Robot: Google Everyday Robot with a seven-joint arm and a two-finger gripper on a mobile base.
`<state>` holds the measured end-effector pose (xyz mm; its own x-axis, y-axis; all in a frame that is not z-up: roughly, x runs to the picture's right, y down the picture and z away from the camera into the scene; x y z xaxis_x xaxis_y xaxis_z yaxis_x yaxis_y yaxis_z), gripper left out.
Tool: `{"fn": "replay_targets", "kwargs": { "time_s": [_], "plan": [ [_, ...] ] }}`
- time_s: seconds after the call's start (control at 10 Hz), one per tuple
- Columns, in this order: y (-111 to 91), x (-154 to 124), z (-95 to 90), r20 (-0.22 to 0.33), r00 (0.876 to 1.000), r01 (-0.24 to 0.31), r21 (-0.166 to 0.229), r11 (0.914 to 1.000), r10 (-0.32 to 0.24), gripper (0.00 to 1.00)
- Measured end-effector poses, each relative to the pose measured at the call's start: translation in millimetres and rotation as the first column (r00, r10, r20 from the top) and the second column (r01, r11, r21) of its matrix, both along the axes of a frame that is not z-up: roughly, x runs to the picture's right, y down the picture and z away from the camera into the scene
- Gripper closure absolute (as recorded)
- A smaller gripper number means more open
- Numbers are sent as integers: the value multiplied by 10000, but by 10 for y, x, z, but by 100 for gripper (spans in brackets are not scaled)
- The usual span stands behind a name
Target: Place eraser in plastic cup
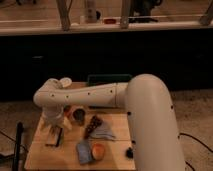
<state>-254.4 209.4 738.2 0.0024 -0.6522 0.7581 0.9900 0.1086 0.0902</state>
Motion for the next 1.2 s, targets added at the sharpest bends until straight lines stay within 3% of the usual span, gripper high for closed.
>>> {"fn": "replay_targets", "kwargs": {
  "time_s": [1.2],
  "plan": [
    [-113, -35, -26, 520, 9983, 264, 301, 9992, -279, 20]
  ]
}}
